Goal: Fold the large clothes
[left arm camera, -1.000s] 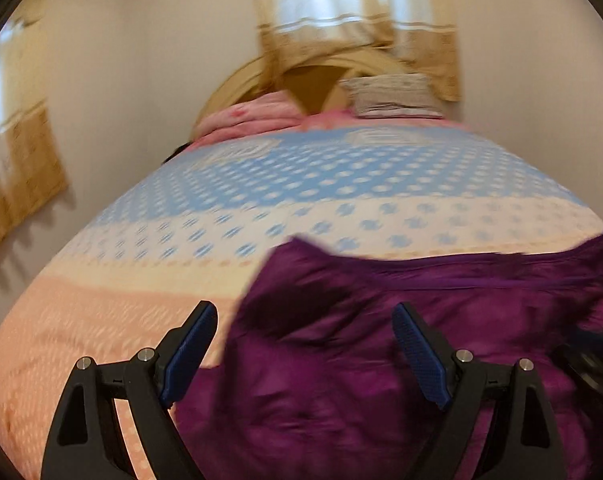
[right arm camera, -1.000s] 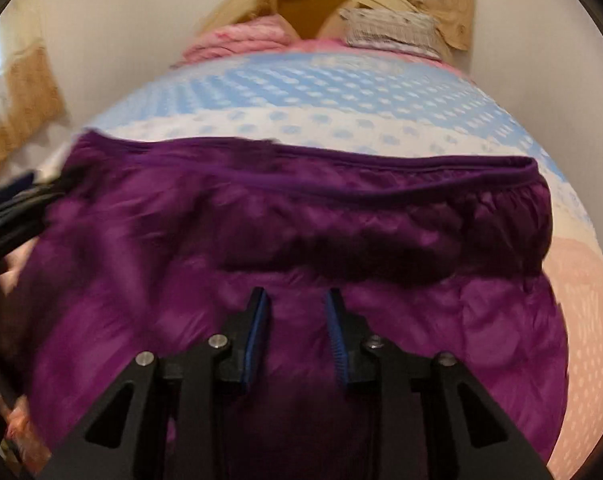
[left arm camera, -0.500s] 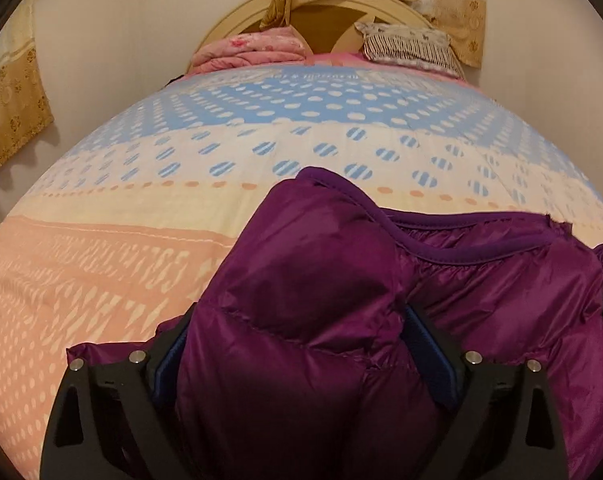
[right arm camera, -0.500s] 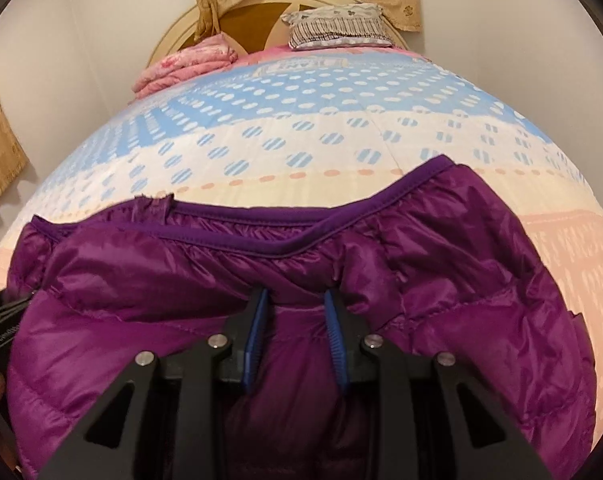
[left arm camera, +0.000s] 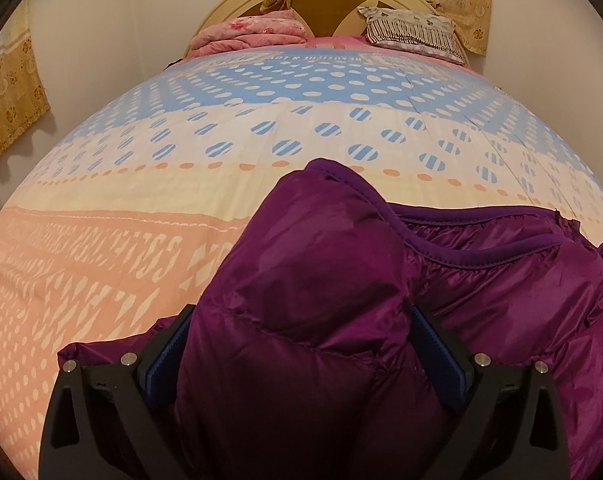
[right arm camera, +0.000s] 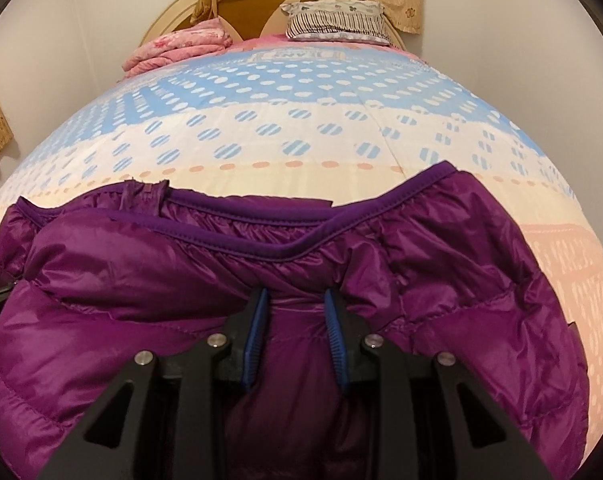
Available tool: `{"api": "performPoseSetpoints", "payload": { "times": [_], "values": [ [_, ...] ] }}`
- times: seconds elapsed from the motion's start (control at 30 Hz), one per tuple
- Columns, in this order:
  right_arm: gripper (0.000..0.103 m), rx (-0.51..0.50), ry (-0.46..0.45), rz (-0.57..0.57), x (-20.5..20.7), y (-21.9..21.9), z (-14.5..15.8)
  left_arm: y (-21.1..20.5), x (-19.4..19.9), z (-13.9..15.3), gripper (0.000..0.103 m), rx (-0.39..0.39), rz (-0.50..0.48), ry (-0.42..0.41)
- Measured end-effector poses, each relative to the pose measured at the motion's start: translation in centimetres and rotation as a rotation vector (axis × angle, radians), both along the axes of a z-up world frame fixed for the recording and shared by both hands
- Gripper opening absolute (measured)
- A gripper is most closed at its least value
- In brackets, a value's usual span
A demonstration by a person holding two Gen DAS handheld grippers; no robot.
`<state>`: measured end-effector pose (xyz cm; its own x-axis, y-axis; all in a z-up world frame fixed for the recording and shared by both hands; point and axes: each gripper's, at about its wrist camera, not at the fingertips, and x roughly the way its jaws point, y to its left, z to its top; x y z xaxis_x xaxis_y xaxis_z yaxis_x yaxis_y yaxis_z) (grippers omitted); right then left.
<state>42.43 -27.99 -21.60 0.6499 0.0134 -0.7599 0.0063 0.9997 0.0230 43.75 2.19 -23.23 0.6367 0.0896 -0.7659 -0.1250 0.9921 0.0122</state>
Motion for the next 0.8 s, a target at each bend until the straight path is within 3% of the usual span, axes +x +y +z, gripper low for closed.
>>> {"api": "performPoseSetpoints", "payload": {
  "times": [0.8],
  "values": [
    [0.032, -0.091, 0.006, -0.007, 0.0, 1.2, -0.2, 0.1, 0.2, -0.3, 0.102, -0.007, -0.002, 0.013]
  ]
}}
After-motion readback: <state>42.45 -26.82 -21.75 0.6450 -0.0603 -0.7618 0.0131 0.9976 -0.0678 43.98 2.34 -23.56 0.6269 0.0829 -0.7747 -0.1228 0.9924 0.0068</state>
